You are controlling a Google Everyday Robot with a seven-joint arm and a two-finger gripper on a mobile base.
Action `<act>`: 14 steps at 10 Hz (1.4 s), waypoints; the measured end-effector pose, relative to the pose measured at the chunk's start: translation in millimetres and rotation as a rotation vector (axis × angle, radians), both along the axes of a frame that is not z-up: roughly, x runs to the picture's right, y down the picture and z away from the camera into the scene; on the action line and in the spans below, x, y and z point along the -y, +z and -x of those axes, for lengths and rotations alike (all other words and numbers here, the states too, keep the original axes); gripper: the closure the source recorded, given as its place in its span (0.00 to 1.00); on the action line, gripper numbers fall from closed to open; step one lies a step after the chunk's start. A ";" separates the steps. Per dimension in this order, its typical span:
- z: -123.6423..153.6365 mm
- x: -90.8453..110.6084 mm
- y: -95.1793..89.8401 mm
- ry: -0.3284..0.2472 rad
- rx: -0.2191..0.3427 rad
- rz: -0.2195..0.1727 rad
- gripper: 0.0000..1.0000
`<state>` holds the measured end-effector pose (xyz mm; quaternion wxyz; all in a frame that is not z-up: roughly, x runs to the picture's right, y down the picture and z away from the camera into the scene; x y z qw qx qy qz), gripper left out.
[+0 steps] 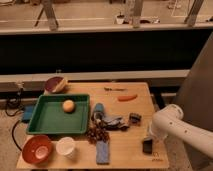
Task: Wipe table surface with eraser
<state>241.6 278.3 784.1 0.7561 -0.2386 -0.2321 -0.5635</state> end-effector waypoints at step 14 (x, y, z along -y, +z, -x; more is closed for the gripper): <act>62.8 -49.0 -48.1 -0.163 0.151 0.023 1.00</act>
